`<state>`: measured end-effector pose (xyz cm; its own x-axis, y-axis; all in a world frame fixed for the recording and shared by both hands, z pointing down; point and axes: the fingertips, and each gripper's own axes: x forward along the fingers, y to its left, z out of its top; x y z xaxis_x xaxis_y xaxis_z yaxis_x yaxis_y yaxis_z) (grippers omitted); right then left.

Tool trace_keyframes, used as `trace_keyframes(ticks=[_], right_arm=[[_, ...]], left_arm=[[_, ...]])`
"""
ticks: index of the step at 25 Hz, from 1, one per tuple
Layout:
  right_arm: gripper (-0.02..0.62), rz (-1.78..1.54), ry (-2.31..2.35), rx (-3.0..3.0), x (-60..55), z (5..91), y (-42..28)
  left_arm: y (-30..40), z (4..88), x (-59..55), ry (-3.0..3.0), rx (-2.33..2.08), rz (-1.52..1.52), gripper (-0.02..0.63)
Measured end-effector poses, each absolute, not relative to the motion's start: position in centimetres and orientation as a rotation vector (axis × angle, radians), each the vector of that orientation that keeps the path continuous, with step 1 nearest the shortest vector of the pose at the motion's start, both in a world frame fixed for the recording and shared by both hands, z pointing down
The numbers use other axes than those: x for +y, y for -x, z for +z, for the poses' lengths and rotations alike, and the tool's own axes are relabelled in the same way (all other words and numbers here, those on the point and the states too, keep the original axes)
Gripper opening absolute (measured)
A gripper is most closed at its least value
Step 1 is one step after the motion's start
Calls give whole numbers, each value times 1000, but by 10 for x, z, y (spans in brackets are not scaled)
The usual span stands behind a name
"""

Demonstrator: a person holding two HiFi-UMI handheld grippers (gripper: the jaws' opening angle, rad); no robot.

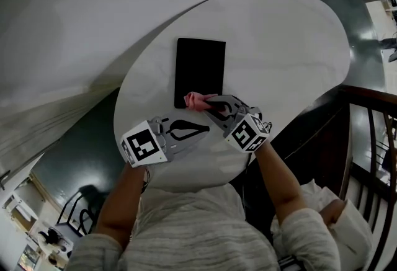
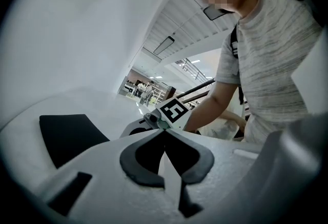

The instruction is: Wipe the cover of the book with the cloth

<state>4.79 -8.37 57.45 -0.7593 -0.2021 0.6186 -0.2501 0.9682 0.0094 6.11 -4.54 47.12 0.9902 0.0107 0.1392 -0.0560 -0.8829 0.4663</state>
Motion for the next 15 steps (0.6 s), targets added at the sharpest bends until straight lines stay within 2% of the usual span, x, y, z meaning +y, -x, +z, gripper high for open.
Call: trace_keyframes(ticks=[15], right_arm=[[52, 149, -142, -2427, -92, 572, -32]], left_arm=[[-61, 476, -43, -2678, 17, 195, 15]])
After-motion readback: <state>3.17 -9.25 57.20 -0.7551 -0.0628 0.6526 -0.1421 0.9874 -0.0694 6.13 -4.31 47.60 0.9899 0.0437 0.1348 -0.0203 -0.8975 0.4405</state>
